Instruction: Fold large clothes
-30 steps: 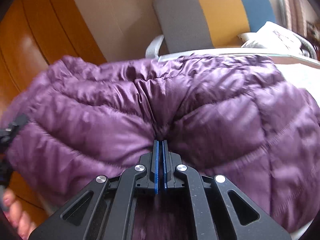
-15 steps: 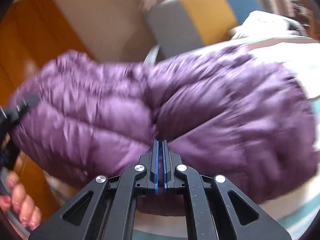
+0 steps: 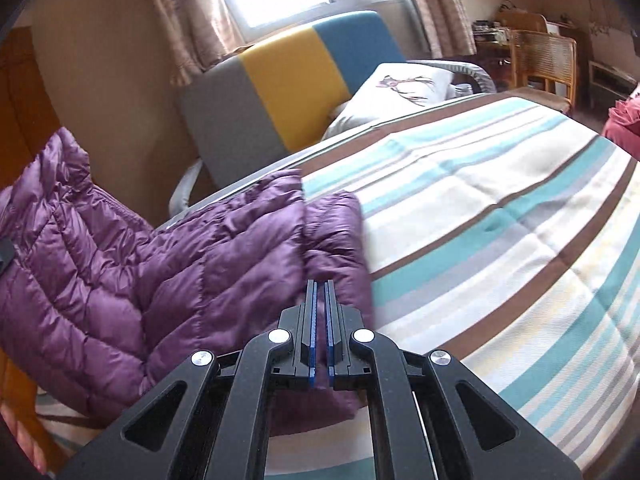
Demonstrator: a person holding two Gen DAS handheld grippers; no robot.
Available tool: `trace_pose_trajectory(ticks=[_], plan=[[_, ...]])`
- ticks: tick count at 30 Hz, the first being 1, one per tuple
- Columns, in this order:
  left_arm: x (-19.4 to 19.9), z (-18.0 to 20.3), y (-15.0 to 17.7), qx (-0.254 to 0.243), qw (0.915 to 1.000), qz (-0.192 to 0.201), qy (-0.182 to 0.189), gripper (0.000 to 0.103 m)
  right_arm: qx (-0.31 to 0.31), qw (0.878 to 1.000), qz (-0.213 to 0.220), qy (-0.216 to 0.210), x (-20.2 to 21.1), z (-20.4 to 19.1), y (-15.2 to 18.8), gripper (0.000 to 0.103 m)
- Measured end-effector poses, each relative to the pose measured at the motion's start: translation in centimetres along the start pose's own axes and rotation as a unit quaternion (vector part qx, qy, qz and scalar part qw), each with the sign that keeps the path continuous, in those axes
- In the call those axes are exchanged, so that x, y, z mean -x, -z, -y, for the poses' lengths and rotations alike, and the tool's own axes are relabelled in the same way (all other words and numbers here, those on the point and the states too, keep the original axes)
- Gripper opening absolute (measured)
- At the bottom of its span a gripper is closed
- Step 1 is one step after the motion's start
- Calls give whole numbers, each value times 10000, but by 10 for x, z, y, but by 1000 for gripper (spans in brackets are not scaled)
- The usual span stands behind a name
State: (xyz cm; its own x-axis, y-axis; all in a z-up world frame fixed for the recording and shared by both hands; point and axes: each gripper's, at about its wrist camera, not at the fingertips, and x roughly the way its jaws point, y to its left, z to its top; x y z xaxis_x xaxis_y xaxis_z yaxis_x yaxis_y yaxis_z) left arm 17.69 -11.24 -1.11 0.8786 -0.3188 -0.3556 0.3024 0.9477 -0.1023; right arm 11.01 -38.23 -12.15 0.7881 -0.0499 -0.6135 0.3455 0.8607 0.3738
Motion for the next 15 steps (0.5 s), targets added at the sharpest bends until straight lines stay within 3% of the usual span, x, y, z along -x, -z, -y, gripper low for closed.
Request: trace_pose_trajectory(ticks=[4, 15], plan=[[-12, 24, 5, -315, 9993, -147, 131, 29, 59, 9995, -18, 303, -8, 4, -5, 3], [-41, 86, 35, -960, 9887, -835, 795, 28, -84, 9993, -55, 355, -5, 26, -8, 3]])
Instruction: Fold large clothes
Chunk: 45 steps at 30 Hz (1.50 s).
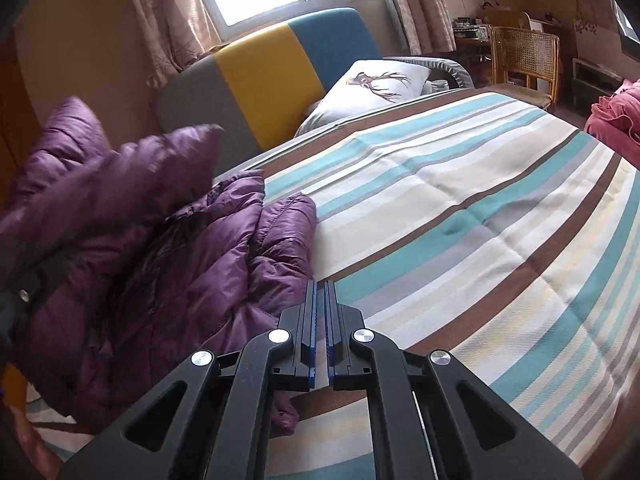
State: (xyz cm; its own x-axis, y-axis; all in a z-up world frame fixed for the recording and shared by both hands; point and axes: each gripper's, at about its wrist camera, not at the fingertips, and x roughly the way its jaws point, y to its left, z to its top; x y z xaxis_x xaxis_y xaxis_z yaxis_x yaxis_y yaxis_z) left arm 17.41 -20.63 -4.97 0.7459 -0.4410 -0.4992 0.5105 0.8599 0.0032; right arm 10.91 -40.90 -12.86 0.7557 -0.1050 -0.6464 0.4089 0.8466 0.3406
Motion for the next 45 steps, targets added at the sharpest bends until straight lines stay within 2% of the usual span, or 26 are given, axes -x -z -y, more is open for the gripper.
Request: trace_pose_trajectory(ticks=[7, 8, 10, 12, 15, 17, 19, 23, 27, 29, 30, 33, 35, 37, 40, 44, 45], plan=[[-27, 19, 14, -303, 9984, -393, 260, 29, -231, 9997, -33, 78, 2, 20, 0, 3], [-29, 20, 15, -331, 9981, -454, 271, 32, -252, 9996, -38, 82, 3, 22, 1, 3], [-28, 23, 16, -361, 9968, -506, 501, 46, -275, 9996, -32, 102, 4, 24, 1, 3], [-21, 26, 10, -286, 9943, -430, 933, 76, -300, 9995, -14, 71, 6, 25, 0, 3], [9, 17, 3, 5, 9909, -106, 1344, 91, -282, 9996, 24, 26, 11, 24, -2, 3], [26, 7, -3, 217, 9891, 42, 1459, 92, -265, 9996, 52, -19, 14, 22, -5, 3], [39, -6, -7, 437, 9885, 263, 1423, 93, -248, 9996, 80, -104, 18, 18, -7, 3], [57, -65, -3, 1168, 9882, 663, 735, 94, -124, 9991, 191, -370, 28, 3, -17, 3], [37, -133, 9, 1853, 9817, 327, -283, 93, 173, 9966, 338, -738, 38, -26, -38, 3], [23, -152, 16, 2030, 9781, 4, -461, 91, 370, 9944, 275, -955, 36, -47, -50, 3], [17, -158, 18, 2077, 9770, -143, -452, 86, 512, 9930, 223, -1036, 33, -60, -55, 3], [4, -152, 22, 1861, 9813, -360, -343, 86, 780, 9905, 173, -1121, 27, -84, -62, 3], [3, -146, 21, 1686, 9845, -349, -323, 86, 879, 9893, 44, -1161, 19, -98, -66, 3], [-3, -142, 21, 1647, 9850, -452, -236, 86, 1019, 9893, 16, -1040, 12, -108, -71, 3], [-2, -145, 20, 1715, 9838, -505, -102, 86, 1056, 9894, -107, -988, 2, -111, -74, 3], [-9, -141, 18, 1520, 9866, -585, -70, 86, 1144, 9897, -193, -842, -8, -111, -74, 3], [-10, -139, 18, 1452, 9876, -599, -74, 86, 1133, 9900, -239, -803, -10, -109, -73, 13]])
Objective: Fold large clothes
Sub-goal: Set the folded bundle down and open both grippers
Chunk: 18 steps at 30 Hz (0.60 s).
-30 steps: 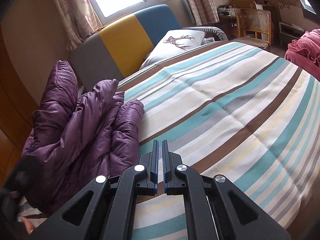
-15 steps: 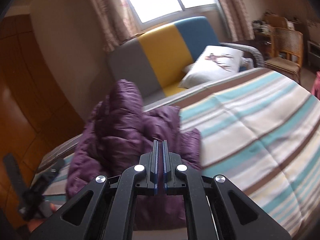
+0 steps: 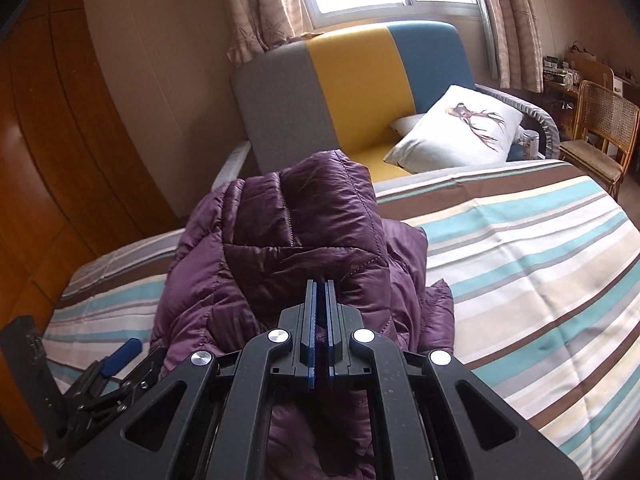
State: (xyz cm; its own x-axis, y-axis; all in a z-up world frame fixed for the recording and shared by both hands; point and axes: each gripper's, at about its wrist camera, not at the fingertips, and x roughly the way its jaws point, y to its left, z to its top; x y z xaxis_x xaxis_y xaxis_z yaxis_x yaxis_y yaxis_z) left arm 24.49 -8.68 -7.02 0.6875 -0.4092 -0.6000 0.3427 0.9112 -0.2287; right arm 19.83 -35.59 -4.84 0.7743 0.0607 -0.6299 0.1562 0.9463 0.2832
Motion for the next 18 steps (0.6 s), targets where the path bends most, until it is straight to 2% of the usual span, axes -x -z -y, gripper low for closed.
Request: trace_pose_trajectory(ticks=[1, 2, 3, 4, 5, 9, 12, 13, 15, 18], plan=[[-2, 2, 1, -38, 10000, -1, 12, 86, -31, 10000, -36, -44, -2, 1, 1, 50], [-1, 4, 2, -76, 10000, -13, 47, 86, -81, 9999, -52, -62, -4, 4, 3, 67], [-1, 7, 2, -118, 9999, -27, 68, 86, -101, 9999, 40, 40, -1, 6, 6, 74], [-4, 8, 1, -142, 9999, -20, 51, 86, -67, 9999, 110, 75, 0, 7, 8, 66], [-3, 9, 1, -159, 9999, 3, 26, 86, -32, 9998, 164, 98, 2, 7, 10, 63], [-5, 9, 2, -114, 9999, -31, 48, 86, -243, 9996, 77, 150, -1, 20, 12, 62], [-8, 13, 3, -162, 9998, -80, 63, 86, -478, 9986, -92, 219, -9, 35, 13, 45], [-9, 15, 3, -227, 9997, -103, 86, 86, -606, 9977, -222, 203, -15, 43, 15, 36], [-12, 23, 4, -411, 9989, -148, 165, 86, -721, 9961, -337, 387, -21, 52, 21, 29], [-15, 37, 7, -718, 9969, -205, 238, 86, -1200, 9906, -431, 489, -24, 73, 38, 29]])
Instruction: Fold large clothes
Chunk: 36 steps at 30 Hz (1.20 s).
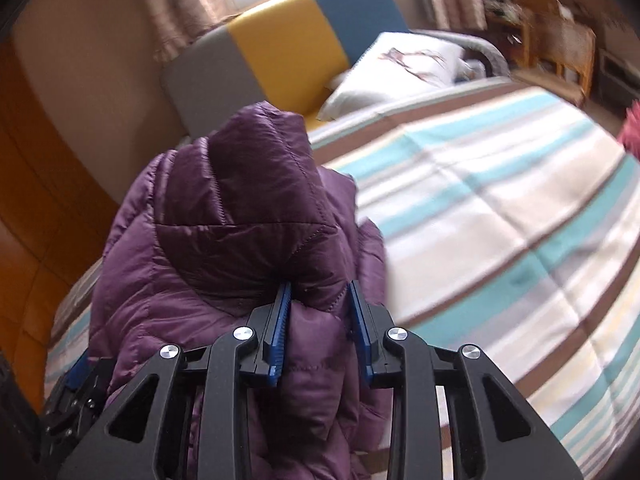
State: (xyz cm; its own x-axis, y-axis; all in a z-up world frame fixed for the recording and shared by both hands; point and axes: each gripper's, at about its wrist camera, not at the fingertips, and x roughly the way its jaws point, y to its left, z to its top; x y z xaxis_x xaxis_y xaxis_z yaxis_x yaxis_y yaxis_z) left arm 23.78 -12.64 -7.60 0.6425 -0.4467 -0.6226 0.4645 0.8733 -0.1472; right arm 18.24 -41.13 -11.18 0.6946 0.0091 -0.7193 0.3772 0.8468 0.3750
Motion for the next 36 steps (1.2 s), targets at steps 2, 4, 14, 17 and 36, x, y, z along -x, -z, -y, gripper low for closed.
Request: trace_pose_trajectory(ticks=[2, 4, 14, 17, 36], plan=[[-4, 10, 3, -209, 9998, -26, -31, 86, -225, 9997, -46, 53, -7, 14, 12, 29], [-9, 17, 6, -347, 9993, -59, -115, 87, -270, 9996, -52, 56, -14, 20, 21, 29], [-6, 16, 5, -193, 9993, -289, -146, 88, -337, 9970, 569, -396, 35, 15, 15, 29], [4, 18, 4, -162, 9993, -302, -176, 88, 93, 9950, 841, -533, 61, -9, 5, 29], [-54, 15, -45, -42, 9956, -746, -561, 101, 904, 9959, -6, -29, -37, -33, -18, 29]])
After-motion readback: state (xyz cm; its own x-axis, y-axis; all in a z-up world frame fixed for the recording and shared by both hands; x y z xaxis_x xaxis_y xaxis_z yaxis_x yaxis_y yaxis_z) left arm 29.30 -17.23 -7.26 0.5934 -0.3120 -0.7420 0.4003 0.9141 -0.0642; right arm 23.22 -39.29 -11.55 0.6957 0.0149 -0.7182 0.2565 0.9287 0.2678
